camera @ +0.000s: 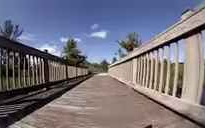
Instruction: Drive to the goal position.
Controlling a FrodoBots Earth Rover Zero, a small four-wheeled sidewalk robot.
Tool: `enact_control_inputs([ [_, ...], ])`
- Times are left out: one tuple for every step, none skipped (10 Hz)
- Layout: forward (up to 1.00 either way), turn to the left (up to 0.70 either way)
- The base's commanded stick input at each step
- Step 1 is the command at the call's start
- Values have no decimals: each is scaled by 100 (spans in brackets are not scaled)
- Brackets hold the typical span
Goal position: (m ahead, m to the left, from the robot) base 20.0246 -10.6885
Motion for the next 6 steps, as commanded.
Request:
enact_control_inputs([
  [85,0],
  [85,0],
  [85,0],
  [85,0],
  [85,0],
  [85,0],
])
